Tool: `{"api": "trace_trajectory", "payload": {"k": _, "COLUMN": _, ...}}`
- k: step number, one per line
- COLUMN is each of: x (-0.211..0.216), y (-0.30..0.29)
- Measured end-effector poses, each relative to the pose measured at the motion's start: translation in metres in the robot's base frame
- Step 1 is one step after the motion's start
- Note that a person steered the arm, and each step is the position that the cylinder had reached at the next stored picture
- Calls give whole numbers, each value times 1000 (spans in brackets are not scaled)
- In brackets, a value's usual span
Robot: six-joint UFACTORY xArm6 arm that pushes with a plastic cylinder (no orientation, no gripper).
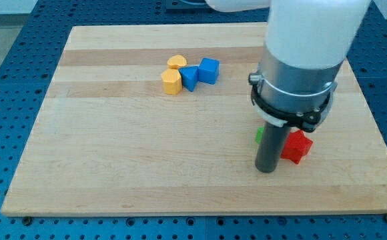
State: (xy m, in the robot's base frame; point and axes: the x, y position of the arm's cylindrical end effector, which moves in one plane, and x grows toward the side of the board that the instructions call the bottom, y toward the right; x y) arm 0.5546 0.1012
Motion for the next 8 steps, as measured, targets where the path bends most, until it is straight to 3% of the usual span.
{"api": "trace_trajectory", "payload": {"k": 8, "x": -102, "y": 3}}
